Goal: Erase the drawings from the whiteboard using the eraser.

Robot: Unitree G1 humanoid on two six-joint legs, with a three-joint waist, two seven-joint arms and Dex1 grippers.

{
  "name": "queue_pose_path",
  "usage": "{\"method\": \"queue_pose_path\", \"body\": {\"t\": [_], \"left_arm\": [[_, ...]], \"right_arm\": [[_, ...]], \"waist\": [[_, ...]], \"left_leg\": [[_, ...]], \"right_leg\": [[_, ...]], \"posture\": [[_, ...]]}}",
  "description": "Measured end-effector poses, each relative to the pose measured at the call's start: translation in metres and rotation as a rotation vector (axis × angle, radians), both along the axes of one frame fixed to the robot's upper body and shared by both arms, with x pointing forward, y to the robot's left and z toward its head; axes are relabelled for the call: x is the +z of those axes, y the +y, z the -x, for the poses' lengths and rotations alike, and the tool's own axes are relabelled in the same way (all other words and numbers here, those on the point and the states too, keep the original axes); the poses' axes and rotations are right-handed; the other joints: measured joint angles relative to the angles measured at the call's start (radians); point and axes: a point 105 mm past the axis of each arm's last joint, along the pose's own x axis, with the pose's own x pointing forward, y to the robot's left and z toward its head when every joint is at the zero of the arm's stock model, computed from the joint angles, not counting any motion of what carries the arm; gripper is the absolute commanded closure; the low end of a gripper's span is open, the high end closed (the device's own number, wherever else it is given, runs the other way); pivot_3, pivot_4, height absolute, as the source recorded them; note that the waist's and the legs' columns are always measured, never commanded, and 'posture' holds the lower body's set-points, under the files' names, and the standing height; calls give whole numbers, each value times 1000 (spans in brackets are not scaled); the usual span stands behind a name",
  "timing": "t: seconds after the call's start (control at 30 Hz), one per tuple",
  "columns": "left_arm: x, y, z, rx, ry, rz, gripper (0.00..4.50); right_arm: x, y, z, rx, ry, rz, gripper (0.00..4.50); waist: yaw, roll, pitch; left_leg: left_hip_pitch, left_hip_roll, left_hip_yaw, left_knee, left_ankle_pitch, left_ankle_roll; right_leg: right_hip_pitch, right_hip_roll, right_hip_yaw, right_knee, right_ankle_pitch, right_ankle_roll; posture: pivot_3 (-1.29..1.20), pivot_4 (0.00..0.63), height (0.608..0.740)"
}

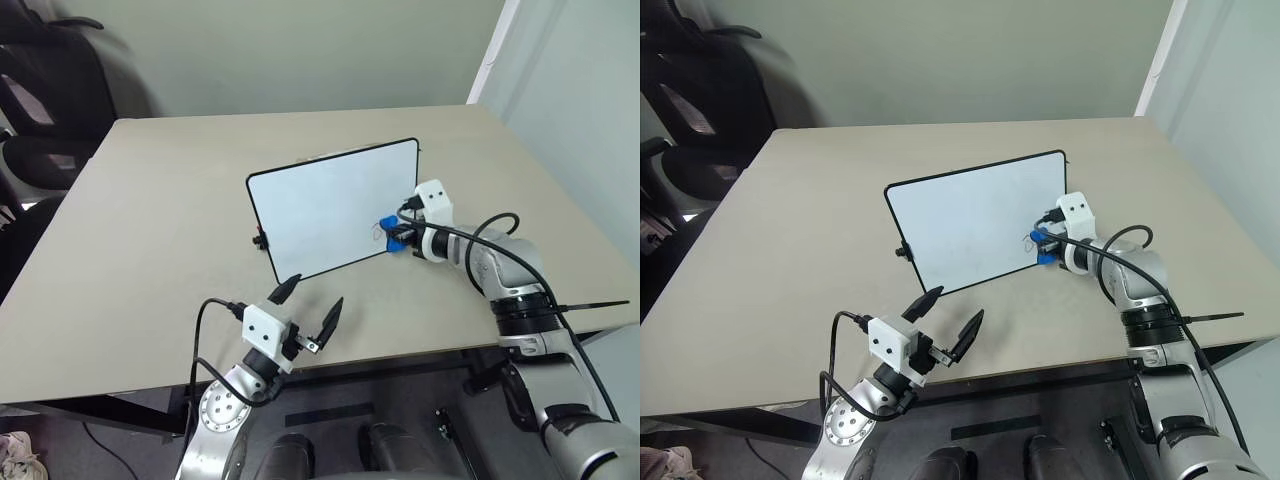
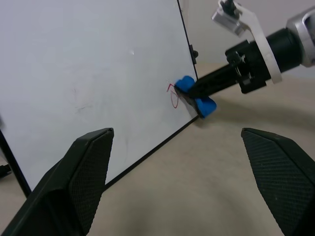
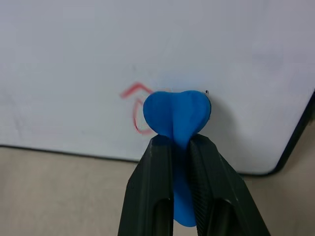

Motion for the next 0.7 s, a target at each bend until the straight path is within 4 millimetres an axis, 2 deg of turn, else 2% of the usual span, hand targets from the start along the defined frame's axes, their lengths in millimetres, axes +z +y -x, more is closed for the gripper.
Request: {"method": "queue_pose_path", "body": {"t": [0.13,0.3,0.37,0.53,0.7], "left_arm": [[0,0,0,0,1,1,0],[0,0,0,0,1,1,0],[0,0,0,0,1,1,0],[-1,1,1,3,5,1,0],[-3,3,2,10,15,-1,0]], "right_arm": [[21,8,-1,25,-69,-6,4278],[22,15,2,43,-69,-21,4278],[10,17,5,51,-31,-3,4278],[-43,17,18,51,147,42,4278],[-44,16,17,45,156,45,4278]], "waist": [[1,0,0],[1,0,-1],[1,-1,-2],[1,-1,-2],[2,0,-2]], "left_leg": [[3,0,0,0,0,0],[3,0,0,0,-1,0],[5,1,0,0,-1,-1],[6,1,0,0,-3,-3],[9,1,0,-1,-4,-3]], "right_leg": [[-1,0,0,0,0,-1],[-1,0,0,-1,1,-1],[1,0,0,-1,1,-1],[2,0,0,-1,1,-1],[0,0,0,-1,0,-1]], "posture": [[0,150,736],[0,150,736],[0,150,736],[0,150,736],[0,150,736]]}}
